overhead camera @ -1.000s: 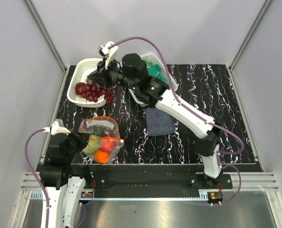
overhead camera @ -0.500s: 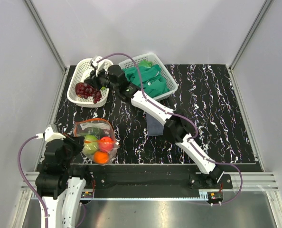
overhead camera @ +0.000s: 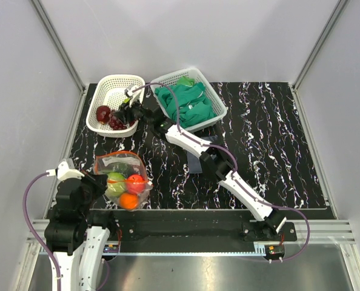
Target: Open the zip-top bag and remove the fake food
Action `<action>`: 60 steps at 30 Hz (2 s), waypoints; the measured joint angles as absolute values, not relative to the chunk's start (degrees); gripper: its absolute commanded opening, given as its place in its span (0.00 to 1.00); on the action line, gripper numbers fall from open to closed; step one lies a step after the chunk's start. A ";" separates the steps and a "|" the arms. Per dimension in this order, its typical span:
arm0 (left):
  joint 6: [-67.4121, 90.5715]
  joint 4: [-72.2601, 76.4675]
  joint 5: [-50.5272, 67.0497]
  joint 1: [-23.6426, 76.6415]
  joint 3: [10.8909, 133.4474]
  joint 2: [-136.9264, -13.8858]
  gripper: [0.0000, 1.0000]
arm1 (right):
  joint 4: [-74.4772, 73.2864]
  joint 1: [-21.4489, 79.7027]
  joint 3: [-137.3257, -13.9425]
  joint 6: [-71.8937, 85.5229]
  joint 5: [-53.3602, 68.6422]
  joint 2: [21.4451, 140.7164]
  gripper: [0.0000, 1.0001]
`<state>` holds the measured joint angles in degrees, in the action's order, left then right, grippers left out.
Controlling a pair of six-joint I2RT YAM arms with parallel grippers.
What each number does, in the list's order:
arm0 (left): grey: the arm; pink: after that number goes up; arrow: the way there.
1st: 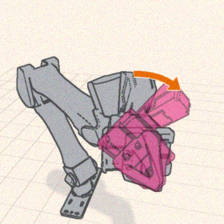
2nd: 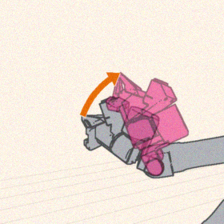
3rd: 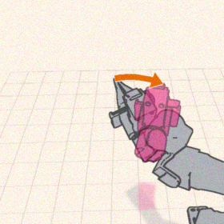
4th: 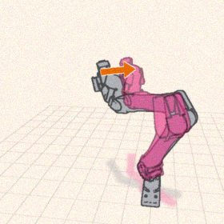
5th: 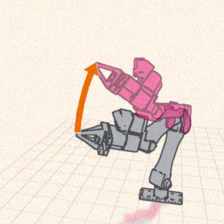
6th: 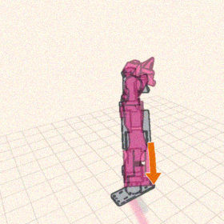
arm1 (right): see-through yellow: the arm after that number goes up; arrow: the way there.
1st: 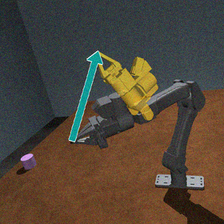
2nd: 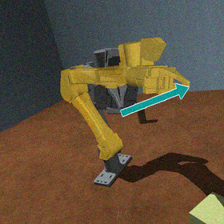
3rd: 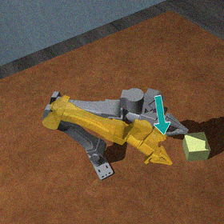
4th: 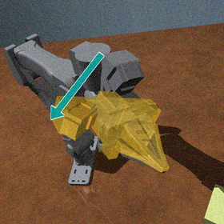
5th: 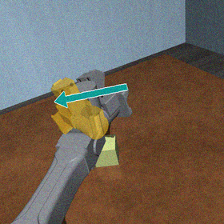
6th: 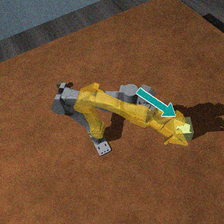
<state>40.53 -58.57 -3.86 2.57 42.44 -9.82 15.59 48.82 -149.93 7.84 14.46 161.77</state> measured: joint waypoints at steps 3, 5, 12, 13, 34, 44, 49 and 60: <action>40.40 -58.54 -3.62 2.57 42.44 -9.82 0.00 | 15.51 48.82 -150.26 8.54 14.00 162.17 0.80; 40.32 -58.48 -3.57 2.57 42.44 -9.82 0.00 | 15.00 48.80 -150.89 8.86 13.65 162.17 0.84; 39.88 -56.47 -2.55 2.57 42.44 -11.18 0.00 | 3.09 48.80 -144.59 9.52 9.89 153.49 0.95; 39.79 -55.90 -2.04 2.57 42.44 -11.73 0.00 | 0.21 48.80 -142.23 9.78 9.19 150.54 0.95; 40.10 -47.66 6.11 2.57 42.76 -16.93 0.00 | -22.13 56.75 -101.78 17.10 15.99 105.19 0.55; 39.90 -45.63 9.21 2.57 42.76 -19.88 0.00 | -24.80 62.74 -100.95 15.94 16.95 106.54 0.28; 39.68 -45.32 10.28 2.57 42.74 -19.94 0.00 | -24.97 62.46 -101.21 15.44 15.70 111.39 0.27; 39.27 -43.24 11.00 2.57 41.34 -20.43 0.00 | -25.39 62.46 -101.58 15.25 17.30 118.87 0.39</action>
